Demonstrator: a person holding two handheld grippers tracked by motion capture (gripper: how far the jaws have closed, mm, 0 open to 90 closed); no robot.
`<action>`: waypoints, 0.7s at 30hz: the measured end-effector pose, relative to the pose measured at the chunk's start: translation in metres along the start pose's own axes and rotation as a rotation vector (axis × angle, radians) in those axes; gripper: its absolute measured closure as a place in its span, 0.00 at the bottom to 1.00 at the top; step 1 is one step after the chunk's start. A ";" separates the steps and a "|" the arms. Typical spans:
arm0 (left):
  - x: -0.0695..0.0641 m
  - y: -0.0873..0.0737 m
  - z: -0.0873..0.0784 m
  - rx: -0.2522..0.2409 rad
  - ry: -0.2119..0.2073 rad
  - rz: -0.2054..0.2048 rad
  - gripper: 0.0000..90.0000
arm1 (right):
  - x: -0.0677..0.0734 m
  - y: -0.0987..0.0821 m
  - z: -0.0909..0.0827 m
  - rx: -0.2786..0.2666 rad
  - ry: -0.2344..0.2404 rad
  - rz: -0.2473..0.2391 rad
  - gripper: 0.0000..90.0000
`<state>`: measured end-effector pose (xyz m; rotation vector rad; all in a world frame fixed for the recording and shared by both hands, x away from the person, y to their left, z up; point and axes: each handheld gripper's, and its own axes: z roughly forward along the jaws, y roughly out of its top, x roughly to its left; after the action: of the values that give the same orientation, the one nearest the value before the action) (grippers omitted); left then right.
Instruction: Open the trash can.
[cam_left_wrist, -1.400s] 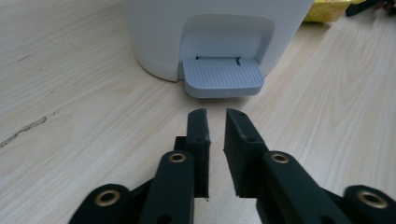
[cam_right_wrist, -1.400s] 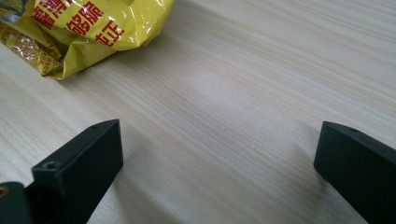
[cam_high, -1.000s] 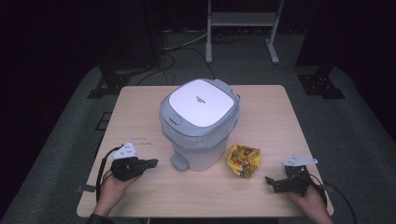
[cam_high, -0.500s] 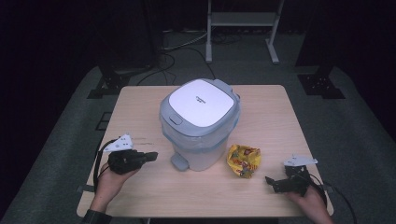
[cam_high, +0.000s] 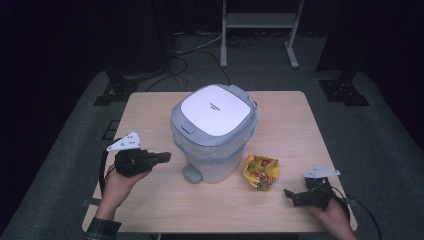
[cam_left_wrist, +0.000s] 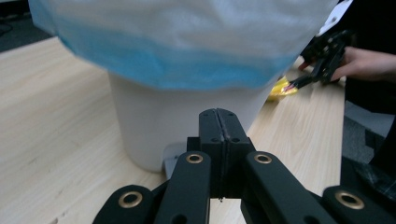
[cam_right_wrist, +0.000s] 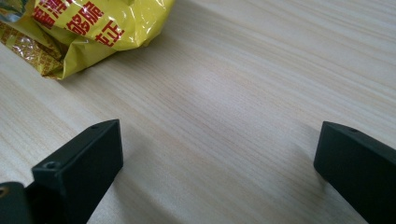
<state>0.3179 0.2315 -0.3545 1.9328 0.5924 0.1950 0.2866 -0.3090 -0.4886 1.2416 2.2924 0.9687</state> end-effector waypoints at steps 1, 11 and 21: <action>0.000 0.003 -0.001 -0.003 -0.003 0.006 1.00 | 0.000 0.000 0.000 0.000 0.000 0.000 0.00; -0.003 0.026 -0.008 -0.022 -0.039 0.023 1.00 | 0.000 0.000 0.000 0.000 0.000 0.000 0.00; -0.006 0.053 -0.013 -0.046 -0.061 0.056 1.00 | 0.000 0.000 0.000 0.000 0.000 0.000 0.00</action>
<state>0.3239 0.2218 -0.3011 1.9049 0.4894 0.1830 0.2865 -0.3090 -0.4887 1.2417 2.2926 0.9690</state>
